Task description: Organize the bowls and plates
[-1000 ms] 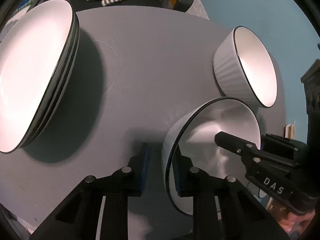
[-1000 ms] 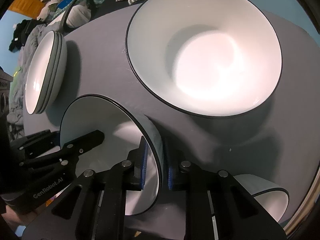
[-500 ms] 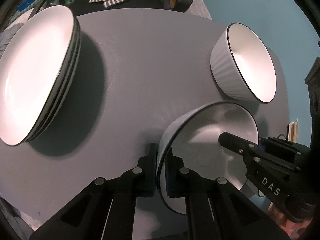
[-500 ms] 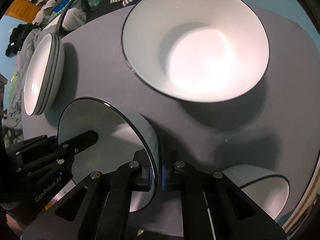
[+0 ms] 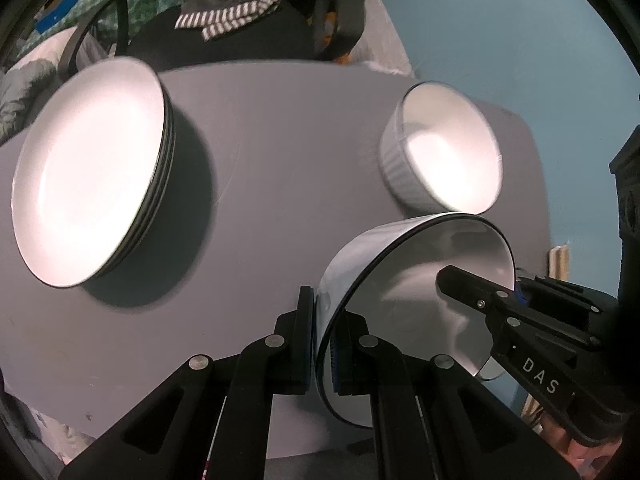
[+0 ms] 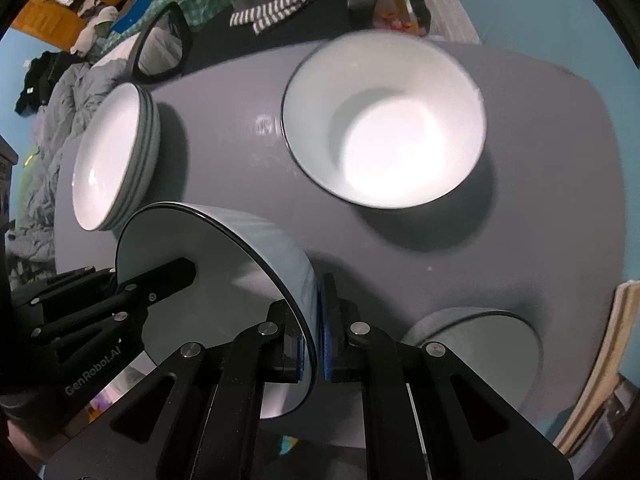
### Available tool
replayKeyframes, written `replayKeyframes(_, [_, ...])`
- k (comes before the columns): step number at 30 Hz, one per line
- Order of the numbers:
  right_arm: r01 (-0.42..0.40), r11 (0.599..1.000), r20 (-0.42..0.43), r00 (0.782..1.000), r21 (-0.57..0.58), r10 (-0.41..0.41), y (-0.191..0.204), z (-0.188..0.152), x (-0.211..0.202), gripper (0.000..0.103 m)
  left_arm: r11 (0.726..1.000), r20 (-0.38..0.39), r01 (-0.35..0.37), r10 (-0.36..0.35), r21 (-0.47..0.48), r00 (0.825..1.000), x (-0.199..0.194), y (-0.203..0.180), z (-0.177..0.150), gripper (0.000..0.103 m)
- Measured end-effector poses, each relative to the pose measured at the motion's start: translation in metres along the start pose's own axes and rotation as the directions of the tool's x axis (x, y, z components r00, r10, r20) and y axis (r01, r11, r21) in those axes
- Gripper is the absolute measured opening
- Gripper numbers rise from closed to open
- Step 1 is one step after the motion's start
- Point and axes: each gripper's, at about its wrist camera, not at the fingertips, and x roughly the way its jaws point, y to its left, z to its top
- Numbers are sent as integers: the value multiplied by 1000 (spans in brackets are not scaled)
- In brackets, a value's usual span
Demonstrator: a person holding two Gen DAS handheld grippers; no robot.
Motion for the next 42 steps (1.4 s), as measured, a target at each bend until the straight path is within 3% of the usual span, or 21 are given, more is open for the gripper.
replayKeyframes(9, [21,1000,62,998,22,-22,-11,14,-39,7,998,63,10,-14,55,998,-28,-25,27,6])
replayKeyframes(17, [42,998,93,995,54,-47,-27,47,-51,7,995,85,2,-11,102,996,-25,-47,61,6])
replayKeyframes(27, [20,995,30,999,97,-23,-57,77,-31,7,990,49,-50,44,133,998,7,-67,96,6])
replayKeyframes(42, [4,991,-41,999,131,1,-75,87,-10,7,988,4,-58,58,146,998,29,-75,104,6])
